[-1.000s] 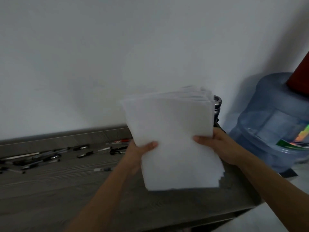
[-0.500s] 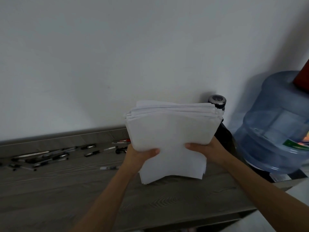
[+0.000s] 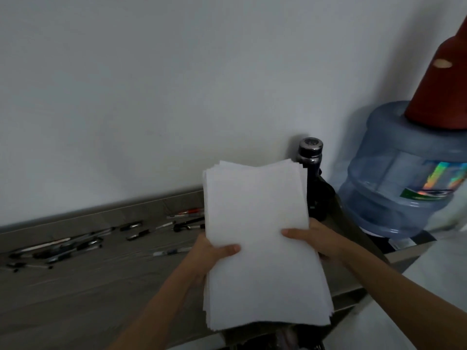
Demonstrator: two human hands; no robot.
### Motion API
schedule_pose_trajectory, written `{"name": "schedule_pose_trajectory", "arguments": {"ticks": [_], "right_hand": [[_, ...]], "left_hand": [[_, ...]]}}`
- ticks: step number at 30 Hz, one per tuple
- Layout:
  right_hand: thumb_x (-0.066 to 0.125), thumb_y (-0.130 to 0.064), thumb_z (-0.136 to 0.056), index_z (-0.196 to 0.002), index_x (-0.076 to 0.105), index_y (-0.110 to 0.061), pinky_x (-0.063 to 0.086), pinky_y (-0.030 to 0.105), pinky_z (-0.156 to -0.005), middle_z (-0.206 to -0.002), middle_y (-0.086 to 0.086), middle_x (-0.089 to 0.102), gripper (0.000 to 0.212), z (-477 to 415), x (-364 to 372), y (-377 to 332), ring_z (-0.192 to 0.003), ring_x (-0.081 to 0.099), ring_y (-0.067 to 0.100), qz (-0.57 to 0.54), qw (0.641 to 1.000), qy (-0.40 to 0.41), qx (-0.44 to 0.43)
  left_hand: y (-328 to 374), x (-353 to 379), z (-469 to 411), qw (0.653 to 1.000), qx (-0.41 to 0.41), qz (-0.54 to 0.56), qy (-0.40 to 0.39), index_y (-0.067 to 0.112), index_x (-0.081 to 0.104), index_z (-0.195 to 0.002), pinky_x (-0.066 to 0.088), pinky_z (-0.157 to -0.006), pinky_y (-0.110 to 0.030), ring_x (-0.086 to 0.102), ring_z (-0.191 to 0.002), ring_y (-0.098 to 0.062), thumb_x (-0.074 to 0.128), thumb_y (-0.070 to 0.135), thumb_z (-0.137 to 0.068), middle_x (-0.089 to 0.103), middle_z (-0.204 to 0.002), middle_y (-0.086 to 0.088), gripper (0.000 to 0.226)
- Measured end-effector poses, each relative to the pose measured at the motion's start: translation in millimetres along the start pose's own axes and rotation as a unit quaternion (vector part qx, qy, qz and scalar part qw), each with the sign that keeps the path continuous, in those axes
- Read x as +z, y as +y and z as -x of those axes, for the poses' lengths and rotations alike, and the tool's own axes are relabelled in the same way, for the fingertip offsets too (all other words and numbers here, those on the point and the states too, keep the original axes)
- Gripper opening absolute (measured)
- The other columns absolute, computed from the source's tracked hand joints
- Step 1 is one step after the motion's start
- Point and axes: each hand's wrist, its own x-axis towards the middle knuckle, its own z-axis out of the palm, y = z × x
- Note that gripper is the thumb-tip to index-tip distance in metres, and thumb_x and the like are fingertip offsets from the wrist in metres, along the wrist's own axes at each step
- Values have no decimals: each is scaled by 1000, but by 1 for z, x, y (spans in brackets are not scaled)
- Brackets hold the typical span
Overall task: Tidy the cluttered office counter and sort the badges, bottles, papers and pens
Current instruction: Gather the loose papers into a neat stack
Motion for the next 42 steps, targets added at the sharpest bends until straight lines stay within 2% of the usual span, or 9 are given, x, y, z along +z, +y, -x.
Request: {"name": "schedule_pose_trajectory", "arguments": {"ticks": [6,13,16,19,23,26,30,39,42], "right_hand": [[71,-22,-84,-116,60,-14,58,41,-77,-106,10,72,35,64,31,49,-96,70,29,-19,993,55,100],[79,-20,-74,-114,61,-9,58,48,-76,-105,17,72,45,163,58,122,-93,70,36,-161,955,235,86],[71,-12,-83,-108,65,-7,60,38,-62,-95,13,75,26,208,63,150,-81,73,29,-213,918,326,76],[73,-7,-78,-102,65,-8,60,35,-57,-90,10,76,25,246,66,171,-76,73,28,-250,879,400,63],[66,-5,-85,-100,63,-5,60,37,-61,-93,12,72,15,274,72,194,-82,69,30,-285,838,459,81],[65,-4,-86,-104,62,-2,59,40,-68,-100,15,71,18,265,76,212,-87,68,32,-309,825,463,97],[66,-2,-86,-117,55,1,53,47,-84,-109,17,67,33,219,84,225,-94,65,34,-350,814,446,126],[71,-12,-86,-120,55,-1,53,46,-78,-110,17,64,39,71,82,235,-92,62,34,-387,824,381,162],[70,-14,-88,-107,54,-4,50,50,-91,-109,15,61,27,43,84,243,-91,58,33,-387,828,358,192]], "left_hand": [[-16,-9,38,990,-111,9,-86,3,67,-106,59,-67,-35,72,-83,-27,73,5,-80,74,-99,-16,27],[-57,-7,75,970,-169,-121,-125,10,65,-102,59,-76,-41,68,-90,-28,72,25,-86,70,-102,-11,22],[-69,5,82,975,-111,-157,-109,8,64,-99,51,-50,-27,62,-62,-19,65,18,-90,66,-86,-9,13],[-85,4,71,959,16,-277,-64,15,61,-96,52,-66,-33,65,-78,-22,59,12,-93,66,-90,-7,5],[-115,-17,57,852,176,-492,-33,10,59,-114,50,-86,-39,55,-102,-23,58,20,-93,56,-112,-8,23],[-141,-28,57,785,253,-565,-32,3,58,-122,51,-90,-46,54,-113,-33,55,18,-95,54,-126,-19,31],[-141,-26,57,776,259,-574,-29,3,56,-125,48,-95,-46,52,-119,-35,53,16,-95,53,-130,-21,33],[-139,-23,59,745,260,-614,-27,6,56,-125,49,-95,-45,52,-119,-34,28,31,-96,54,-132,-17,47],[-142,-27,57,738,263,-621,-24,7,55,-125,46,-97,-44,52,-120,-32,30,27,-96,53,-133,-17,44]]}}
